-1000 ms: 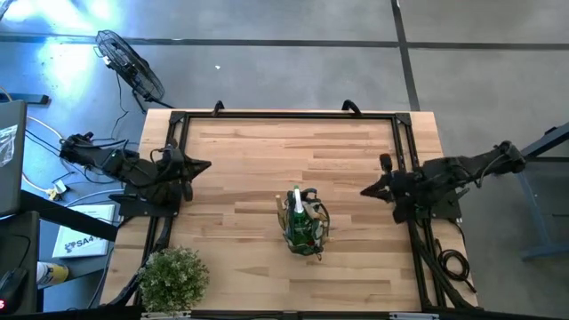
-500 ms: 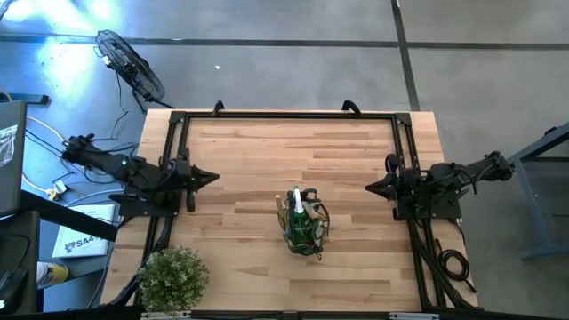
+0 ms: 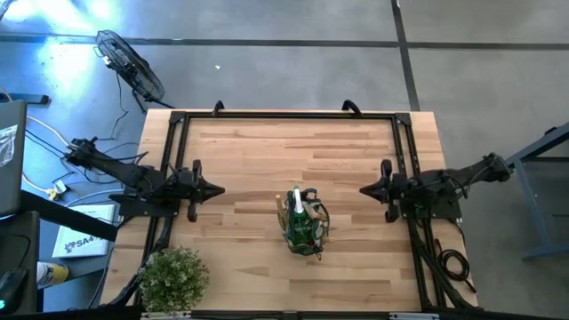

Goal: Pick & Place Garden tools in Gardening bag
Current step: Return to Home Position

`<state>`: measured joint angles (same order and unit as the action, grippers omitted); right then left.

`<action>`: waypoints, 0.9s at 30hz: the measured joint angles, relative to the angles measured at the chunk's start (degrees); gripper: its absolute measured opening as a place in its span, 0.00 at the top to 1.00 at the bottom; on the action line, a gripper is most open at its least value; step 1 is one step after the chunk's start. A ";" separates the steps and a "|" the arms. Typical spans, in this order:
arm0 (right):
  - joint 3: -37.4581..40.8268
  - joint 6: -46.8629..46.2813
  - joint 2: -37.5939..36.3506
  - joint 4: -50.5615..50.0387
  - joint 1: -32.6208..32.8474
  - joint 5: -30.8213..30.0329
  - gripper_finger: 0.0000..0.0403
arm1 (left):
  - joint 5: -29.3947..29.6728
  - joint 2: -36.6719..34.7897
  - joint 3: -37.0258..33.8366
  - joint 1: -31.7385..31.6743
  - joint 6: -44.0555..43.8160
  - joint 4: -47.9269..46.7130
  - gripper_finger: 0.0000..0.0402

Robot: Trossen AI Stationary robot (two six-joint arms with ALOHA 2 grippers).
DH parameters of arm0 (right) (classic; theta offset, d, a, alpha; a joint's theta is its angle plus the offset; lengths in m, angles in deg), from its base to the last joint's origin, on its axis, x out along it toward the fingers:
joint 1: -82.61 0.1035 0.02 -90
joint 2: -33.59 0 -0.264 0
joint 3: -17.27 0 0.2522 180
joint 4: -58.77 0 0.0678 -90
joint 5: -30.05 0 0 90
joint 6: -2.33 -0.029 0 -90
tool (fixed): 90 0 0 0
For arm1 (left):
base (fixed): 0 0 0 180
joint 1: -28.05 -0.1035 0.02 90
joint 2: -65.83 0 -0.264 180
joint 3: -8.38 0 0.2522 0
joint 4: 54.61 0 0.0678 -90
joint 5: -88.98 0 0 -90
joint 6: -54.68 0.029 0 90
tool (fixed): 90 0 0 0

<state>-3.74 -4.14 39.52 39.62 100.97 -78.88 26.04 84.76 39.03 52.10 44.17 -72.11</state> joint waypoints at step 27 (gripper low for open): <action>6.78 -3.67 0.01 10.31 0.01 1.24 0.99 | -5.48 -10.28 -15.56 -0.02 2.59 13.96 1.00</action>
<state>3.04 -7.81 39.53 49.93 100.98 -77.64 20.56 74.48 23.47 52.08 46.76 -58.14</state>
